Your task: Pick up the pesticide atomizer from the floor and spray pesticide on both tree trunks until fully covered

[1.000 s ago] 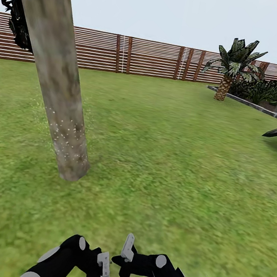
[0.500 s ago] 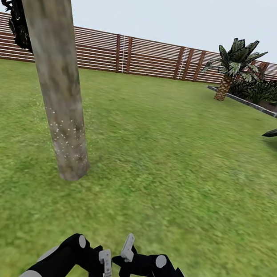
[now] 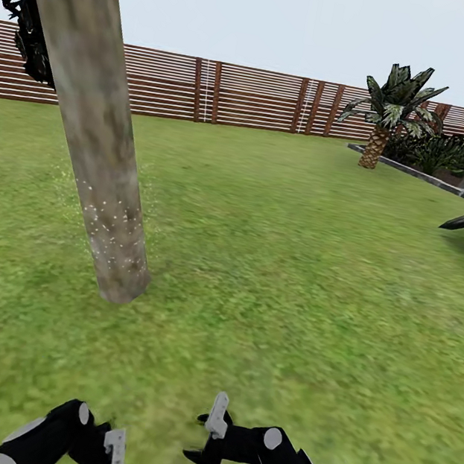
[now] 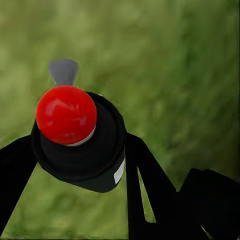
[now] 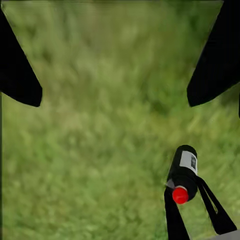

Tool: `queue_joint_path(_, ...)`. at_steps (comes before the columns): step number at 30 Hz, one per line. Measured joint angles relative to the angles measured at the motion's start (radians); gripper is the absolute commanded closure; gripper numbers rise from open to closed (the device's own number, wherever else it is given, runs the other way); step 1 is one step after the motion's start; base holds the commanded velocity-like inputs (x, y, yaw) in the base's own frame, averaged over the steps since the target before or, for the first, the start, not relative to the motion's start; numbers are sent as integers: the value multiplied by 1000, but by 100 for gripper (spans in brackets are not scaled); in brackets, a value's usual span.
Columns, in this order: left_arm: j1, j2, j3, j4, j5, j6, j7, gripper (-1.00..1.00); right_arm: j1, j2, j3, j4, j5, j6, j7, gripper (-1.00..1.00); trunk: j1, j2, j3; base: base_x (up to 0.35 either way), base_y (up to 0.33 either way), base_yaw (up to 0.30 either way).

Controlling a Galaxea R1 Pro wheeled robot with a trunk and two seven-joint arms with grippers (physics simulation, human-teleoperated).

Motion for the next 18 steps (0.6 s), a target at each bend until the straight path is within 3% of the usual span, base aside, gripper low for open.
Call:
queue_joint_path(4, 1, 11, 3, 17, 10, 1, 23, 100, 0, -7, -6, -2, 0, 0, -9, -100, 0, 0, 0, 0, 0, 0)
queue_joint_path(6, 2, 10, 41, 19, 31, 2, 91, 100, 1, -31, -10, -2, -8, 1, -39, -100, 0, 0, 0, 0, 0, 0)
queue_joint_path(7, 3, 6, 140, 42, 100, -3, 168, 100, 1, -85, -54, 10, -41, 1, -101, -100, 0, 0, 0, 0, 0, 0)
queue_joint_path(8, 4, 5, 199, 63, 156, -25, 202, 100, 2, -171, -99, 35, -72, 2, -116, -100, 0, 0, 0, 0, 0, 0)
queue_joint_path(9, 11, 9, 354, 120, 320, -189, 354, 100, 2, -237, -170, 80, -119, 1, -161, -100, 0, 0, 0, 0, 0, 0)
queue_joint_path(11, 40, 10, 461, 163, 381, -286, 483, 100, 8, -258, -184, 87, -127, -1, -258, -100, 0, 0, 0, 0, 0, 0)
queue_joint_path(12, 60, 10, 488, 178, 396, -324, 524, 100, 22, -261, -197, 88, -128, -1, -328, -100, 0, 0, 0, 0, 0, 0)
queue_joint_path(15, 116, 11, 560, 192, 423, -417, 611, 100, 93, -259, -316, 118, -152, -14, -568, -100, 0, 0, 0, 0, 0, 0)
queue_joint_path(16, 147, 10, 621, 194, 451, -442, 652, 100, 120, -257, -373, 140, -172, -68, -671, -100, 0, 0, 0, 0, 0, 0)
queue_joint_path(18, 165, 11, 685, 195, 483, -452, 670, 100, 151, -260, -399, 150, -180, -163, -739, -100, 0, 0, 0, 0, 0, 0)
